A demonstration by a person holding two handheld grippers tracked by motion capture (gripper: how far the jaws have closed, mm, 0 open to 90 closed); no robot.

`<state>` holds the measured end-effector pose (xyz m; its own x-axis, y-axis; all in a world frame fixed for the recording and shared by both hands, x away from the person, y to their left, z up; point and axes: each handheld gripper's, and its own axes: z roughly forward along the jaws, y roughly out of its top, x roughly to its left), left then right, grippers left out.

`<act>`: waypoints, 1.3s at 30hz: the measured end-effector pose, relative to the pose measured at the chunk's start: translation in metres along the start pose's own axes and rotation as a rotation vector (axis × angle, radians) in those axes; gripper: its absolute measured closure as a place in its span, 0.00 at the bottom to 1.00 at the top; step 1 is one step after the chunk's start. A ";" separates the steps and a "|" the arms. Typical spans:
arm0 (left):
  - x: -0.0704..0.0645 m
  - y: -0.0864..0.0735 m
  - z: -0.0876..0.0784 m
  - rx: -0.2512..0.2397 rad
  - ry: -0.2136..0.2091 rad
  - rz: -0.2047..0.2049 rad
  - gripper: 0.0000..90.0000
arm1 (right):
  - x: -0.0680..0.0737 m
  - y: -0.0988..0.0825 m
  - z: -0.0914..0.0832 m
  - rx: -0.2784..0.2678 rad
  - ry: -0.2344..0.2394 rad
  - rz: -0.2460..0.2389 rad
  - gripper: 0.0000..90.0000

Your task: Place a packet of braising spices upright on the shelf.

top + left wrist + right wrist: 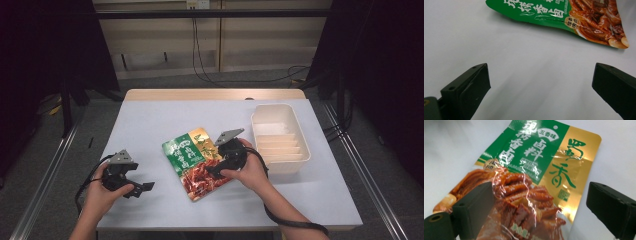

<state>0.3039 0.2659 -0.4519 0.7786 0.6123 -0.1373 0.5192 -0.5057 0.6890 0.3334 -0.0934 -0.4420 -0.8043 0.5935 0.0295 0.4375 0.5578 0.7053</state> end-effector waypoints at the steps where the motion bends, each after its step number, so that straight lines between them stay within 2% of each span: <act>1: 0.000 0.000 0.000 0.000 0.000 0.000 0.02 | 0.000 0.000 0.000 0.000 0.000 0.000 0.08; 3: 0.001 -0.002 -0.004 -0.013 0.011 -0.012 0.02 | -0.006 0.008 0.007 -0.001 0.039 0.004 0.08; 6: 0.002 -0.003 -0.005 -0.015 0.007 -0.015 0.02 | -0.008 0.012 0.010 0.015 0.035 -0.018 0.08; 8: 0.002 -0.004 -0.006 -0.018 0.011 -0.016 0.02 | -0.011 0.019 0.015 0.024 0.030 -0.009 0.08; 9: 0.002 -0.004 -0.006 -0.018 0.011 -0.016 0.02 | -0.014 0.021 0.018 0.018 0.044 -0.009 0.08; 12: 0.001 -0.004 -0.008 -0.012 0.018 -0.019 0.02 | -0.018 0.027 0.024 0.046 0.041 -0.026 0.08; 13: 0.001 -0.005 -0.007 -0.027 0.012 -0.022 0.02 | -0.019 0.030 0.026 0.057 0.039 -0.032 0.08; 14: 0.001 -0.005 -0.008 -0.007 0.015 -0.014 0.02 | -0.021 0.031 0.029 0.059 0.051 -0.025 0.08; 18: 0.002 -0.004 -0.007 -0.008 0.014 -0.013 0.02 | -0.026 0.039 0.036 0.060 0.073 -0.016 0.08; 20: 0.001 -0.005 -0.006 -0.007 0.005 -0.025 0.02 | -0.031 0.045 0.041 0.081 0.081 -0.016 0.10; 23: 0.001 -0.005 -0.006 0.005 0.007 -0.014 0.02 | -0.035 0.053 0.050 0.120 0.092 -0.073 0.11; 24: 0.001 -0.006 -0.005 -0.005 0.005 -0.016 0.02 | -0.035 0.055 0.052 0.128 0.094 -0.077 0.11; 39: 0.004 -0.007 -0.007 -0.004 -0.007 -0.030 0.02 | -0.051 0.080 0.082 0.167 0.132 -0.096 0.11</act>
<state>0.3011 0.2755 -0.4524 0.7648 0.6234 -0.1629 0.5412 -0.4843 0.6874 0.4428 -0.0316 -0.4453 -0.8861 0.4583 0.0685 0.4085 0.7028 0.5824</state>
